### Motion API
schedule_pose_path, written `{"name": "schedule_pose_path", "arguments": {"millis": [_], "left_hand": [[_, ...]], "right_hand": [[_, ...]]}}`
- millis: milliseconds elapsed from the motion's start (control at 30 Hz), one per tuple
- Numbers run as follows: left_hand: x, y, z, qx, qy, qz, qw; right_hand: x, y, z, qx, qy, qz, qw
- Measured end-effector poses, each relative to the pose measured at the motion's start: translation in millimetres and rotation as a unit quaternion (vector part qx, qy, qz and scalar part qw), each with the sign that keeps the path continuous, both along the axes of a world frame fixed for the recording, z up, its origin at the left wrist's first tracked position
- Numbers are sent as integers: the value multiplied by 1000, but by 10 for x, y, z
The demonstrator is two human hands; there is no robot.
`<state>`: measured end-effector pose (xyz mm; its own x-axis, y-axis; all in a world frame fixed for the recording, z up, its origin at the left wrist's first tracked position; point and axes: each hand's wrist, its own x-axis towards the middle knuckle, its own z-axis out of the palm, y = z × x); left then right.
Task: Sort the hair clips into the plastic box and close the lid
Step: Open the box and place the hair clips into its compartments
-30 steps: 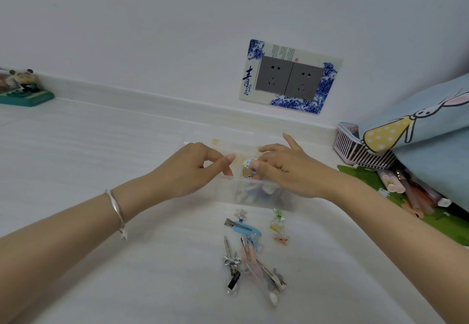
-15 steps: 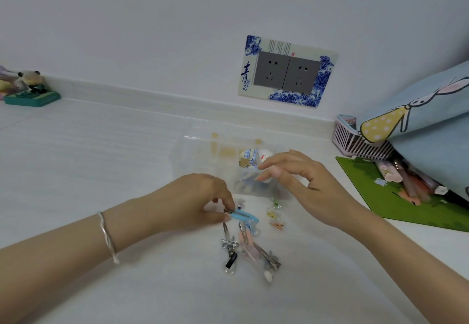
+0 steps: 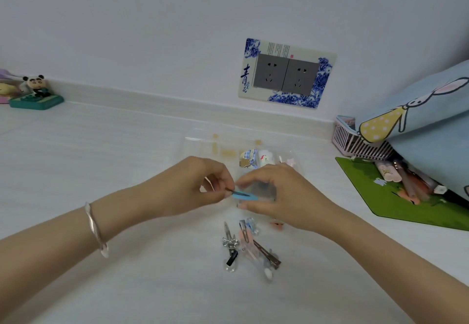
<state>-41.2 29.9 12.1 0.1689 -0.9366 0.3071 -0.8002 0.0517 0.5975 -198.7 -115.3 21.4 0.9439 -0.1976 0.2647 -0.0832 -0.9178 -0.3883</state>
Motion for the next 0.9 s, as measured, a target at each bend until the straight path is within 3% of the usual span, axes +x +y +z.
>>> {"name": "schedule_pose_path", "arguments": {"millis": [100, 267, 333, 600, 733, 900], "left_hand": [[27, 6, 95, -24, 82, 11, 996], [164, -60, 166, -87, 189, 66, 976], [239, -83, 144, -112, 171, 101, 974], [257, -28, 111, -153, 107, 115, 976], [240, -16, 109, -147, 102, 104, 978], [182, 28, 96, -142, 88, 85, 982]], "right_hand": [[78, 37, 31, 7, -44, 10, 999], [224, -11, 259, 134, -145, -21, 980], [352, -100, 353, 144, -132, -40, 980], [807, -299, 365, 14, 104, -56, 993], [911, -273, 317, 34, 106, -61, 992], [859, -290, 305, 12, 20, -74, 997]]}}
